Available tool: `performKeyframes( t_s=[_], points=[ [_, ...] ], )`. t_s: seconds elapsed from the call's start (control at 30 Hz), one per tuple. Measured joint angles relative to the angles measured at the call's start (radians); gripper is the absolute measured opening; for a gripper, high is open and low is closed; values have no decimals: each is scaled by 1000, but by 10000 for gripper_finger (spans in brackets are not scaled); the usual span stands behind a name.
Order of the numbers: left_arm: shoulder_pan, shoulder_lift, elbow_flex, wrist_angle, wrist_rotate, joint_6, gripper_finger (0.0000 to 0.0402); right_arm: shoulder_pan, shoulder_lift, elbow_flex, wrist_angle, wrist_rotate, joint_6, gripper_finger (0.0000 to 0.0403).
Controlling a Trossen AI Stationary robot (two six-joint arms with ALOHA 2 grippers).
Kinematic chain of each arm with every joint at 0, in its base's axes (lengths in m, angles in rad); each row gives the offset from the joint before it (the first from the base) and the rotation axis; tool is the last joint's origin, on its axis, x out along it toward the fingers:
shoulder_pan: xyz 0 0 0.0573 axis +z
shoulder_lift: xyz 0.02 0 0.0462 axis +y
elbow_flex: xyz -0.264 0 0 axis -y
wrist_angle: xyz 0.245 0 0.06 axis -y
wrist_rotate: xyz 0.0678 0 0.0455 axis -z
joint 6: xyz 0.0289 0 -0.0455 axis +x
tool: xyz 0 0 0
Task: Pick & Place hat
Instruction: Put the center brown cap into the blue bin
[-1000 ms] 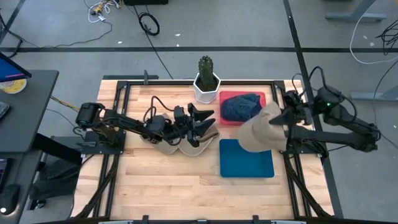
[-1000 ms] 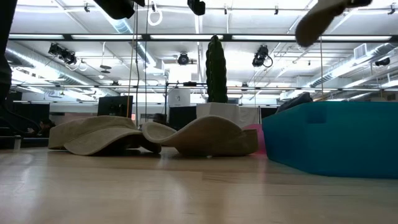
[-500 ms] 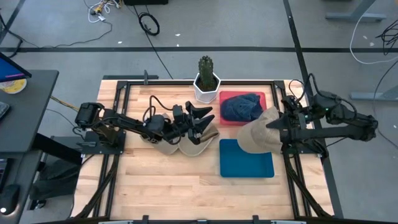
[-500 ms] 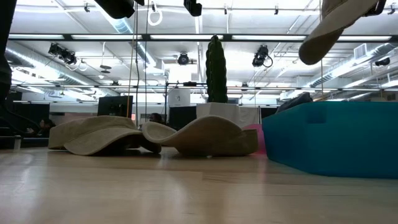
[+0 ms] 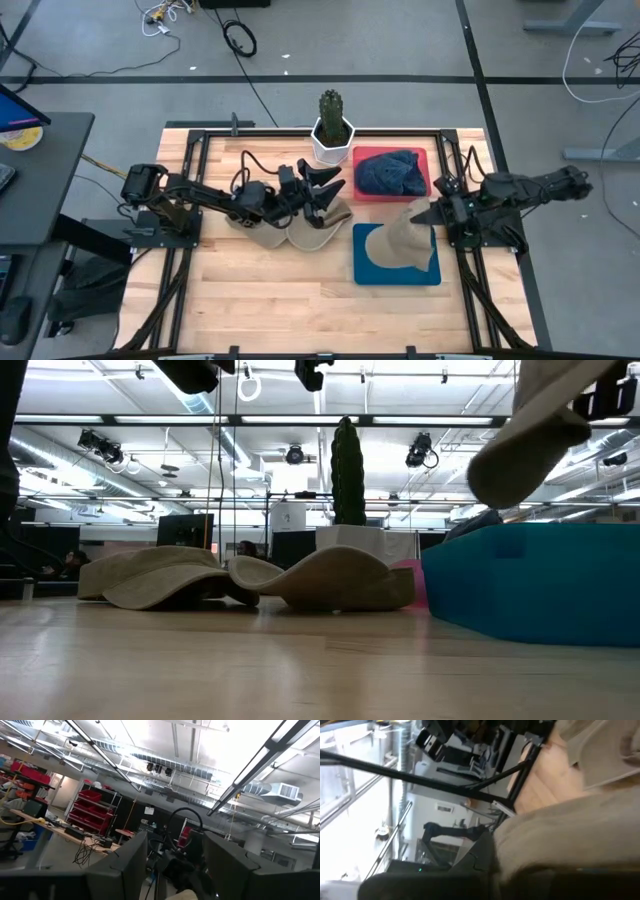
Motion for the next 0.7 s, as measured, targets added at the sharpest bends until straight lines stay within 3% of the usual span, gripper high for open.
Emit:
performKeyframes(
  t_s=[0.2, 0.7],
  points=[
    [18, 0, 0, -26, 1, 0, 197, 127, 36, 0, -33, 135, 45, 15],
    [35, 0, 0, -44, 4, -1, 197, 274, 197, -1, -202, 228, 175, 15]
  ],
)
